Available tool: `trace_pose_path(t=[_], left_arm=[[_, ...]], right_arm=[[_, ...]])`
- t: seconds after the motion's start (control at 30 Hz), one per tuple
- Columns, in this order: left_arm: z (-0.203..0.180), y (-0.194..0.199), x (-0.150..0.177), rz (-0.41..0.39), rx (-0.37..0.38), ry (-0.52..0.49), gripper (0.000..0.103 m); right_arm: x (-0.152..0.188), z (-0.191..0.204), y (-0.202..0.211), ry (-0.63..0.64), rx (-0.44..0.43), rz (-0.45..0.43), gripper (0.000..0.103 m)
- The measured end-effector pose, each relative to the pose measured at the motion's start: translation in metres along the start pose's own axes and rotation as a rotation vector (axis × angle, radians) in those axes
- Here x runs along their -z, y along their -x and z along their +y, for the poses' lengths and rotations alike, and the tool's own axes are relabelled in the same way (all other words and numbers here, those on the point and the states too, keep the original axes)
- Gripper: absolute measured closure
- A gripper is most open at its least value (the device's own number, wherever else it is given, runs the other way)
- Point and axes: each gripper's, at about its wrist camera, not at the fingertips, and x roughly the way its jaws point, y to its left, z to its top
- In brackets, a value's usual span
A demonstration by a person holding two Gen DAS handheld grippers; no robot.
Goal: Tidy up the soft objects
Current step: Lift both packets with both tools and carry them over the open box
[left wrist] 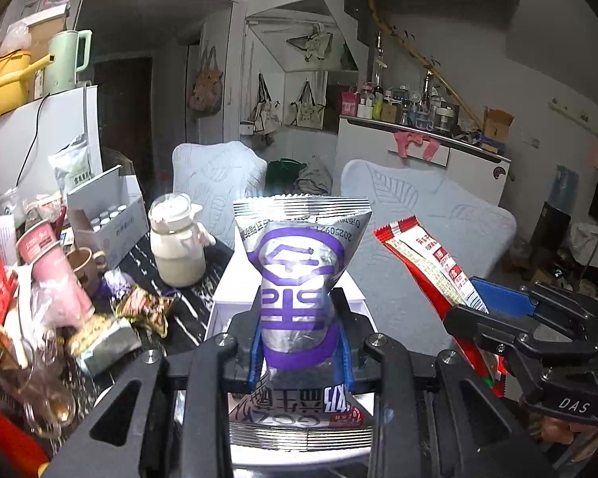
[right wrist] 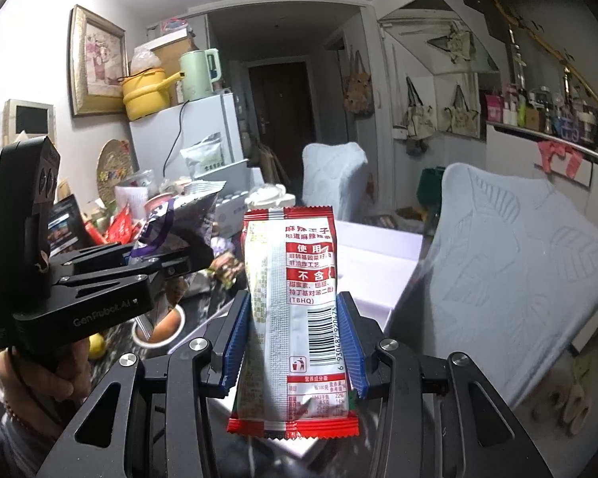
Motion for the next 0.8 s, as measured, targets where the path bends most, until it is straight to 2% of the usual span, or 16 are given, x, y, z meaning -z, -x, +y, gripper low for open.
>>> trace_pose_path(t=[0.37, 0.8], left_arm=[[0.008, -0.044, -0.009, 0.022, -0.037, -0.035, 0.074], [0.021, -0.109, 0.021, 0.183, -0.048, -0.024, 0.074]], right_arm=[[-0.016, -0.017, -0.046, 0.003, 0.019, -0.008, 0.061], [0.009, -0.04, -0.107, -0.055, 0.056, 0.078, 0.061]])
